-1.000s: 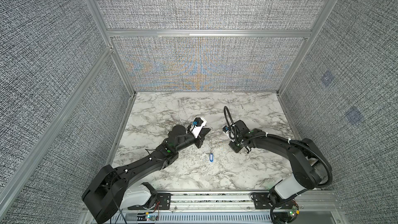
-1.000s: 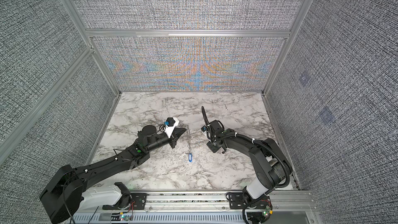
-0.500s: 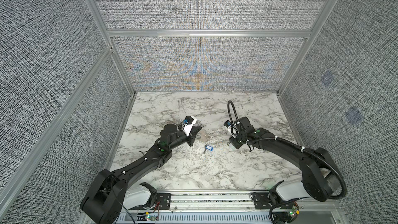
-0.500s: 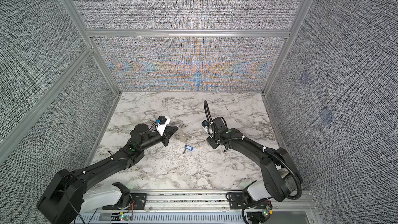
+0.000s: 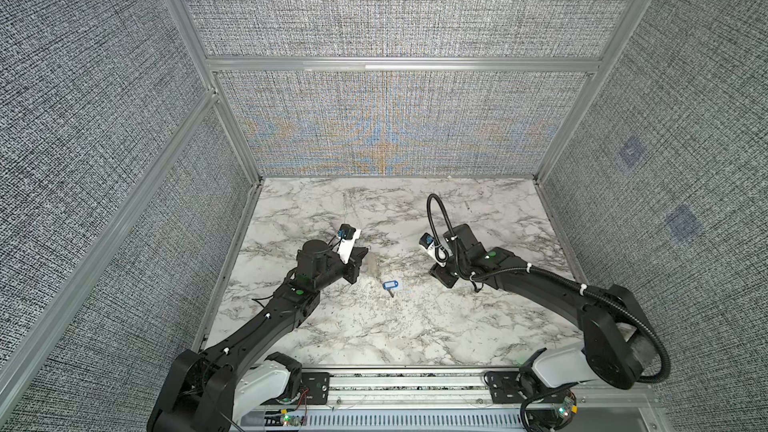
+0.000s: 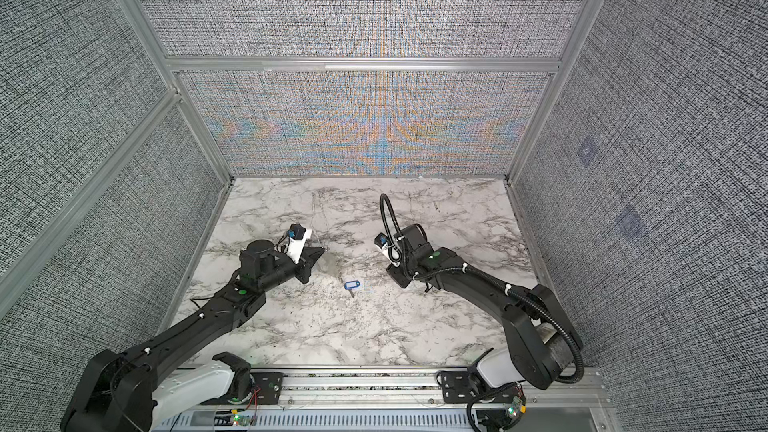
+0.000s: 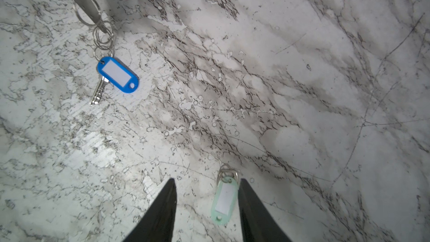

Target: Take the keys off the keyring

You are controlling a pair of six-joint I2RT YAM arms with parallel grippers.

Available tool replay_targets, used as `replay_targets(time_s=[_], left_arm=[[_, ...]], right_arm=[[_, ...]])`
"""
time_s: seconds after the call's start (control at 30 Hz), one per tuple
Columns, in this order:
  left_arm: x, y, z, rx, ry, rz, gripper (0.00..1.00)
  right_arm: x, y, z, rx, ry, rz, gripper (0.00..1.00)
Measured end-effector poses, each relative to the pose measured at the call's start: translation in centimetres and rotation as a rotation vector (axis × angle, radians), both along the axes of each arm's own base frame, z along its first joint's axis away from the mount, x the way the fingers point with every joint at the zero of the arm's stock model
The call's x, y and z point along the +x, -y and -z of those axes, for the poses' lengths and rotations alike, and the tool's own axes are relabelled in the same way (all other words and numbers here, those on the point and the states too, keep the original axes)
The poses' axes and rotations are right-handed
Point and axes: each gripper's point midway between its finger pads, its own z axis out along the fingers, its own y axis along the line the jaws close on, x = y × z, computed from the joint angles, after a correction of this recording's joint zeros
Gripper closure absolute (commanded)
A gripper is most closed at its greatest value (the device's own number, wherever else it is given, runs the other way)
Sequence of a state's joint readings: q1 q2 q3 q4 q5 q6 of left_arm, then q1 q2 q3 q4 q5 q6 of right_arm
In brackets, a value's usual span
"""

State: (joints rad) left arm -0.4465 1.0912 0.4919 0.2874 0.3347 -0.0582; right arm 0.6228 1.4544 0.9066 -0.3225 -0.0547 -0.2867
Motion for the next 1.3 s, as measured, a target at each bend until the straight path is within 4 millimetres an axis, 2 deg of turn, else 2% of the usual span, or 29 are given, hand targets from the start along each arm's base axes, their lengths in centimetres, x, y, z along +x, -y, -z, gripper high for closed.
replay_targets(time_s=[0.27, 0.47, 0.67, 0.8, 0.93, 1.3], left_arm=[[1.2, -3.1, 1.7, -0.002, -0.064, -0.156, 1.00], [3.4, -5.0, 1.7, -0.030, -0.108, -0.277, 1.00], [6.5, -6.6, 2.0, -0.010, -0.139, -0.363, 1.00], [8.0, -8.0, 3.6, 0.024, -0.188, -0.407, 1.00], [9.3, -8.7, 5.0, 0.044, -0.231, -0.428, 1.00], [10.7, -11.2, 9.4, 0.102, -0.360, -0.502, 1.00]], right_arm=[[-0.1, -0.4, 0.2, -0.002, 0.002, -0.024, 0.54], [-0.1, -0.6, 0.3, -0.004, 0.003, -0.035, 0.54], [-0.1, -0.7, 0.6, -0.008, -0.006, -0.041, 0.54], [-0.3, -0.9, 1.1, -0.009, -0.021, -0.054, 0.54], [0.7, -1.9, 0.0, 0.009, 0.005, -0.070, 0.54], [1.0, -3.9, 0.1, 0.017, -0.002, -0.139, 0.54]])
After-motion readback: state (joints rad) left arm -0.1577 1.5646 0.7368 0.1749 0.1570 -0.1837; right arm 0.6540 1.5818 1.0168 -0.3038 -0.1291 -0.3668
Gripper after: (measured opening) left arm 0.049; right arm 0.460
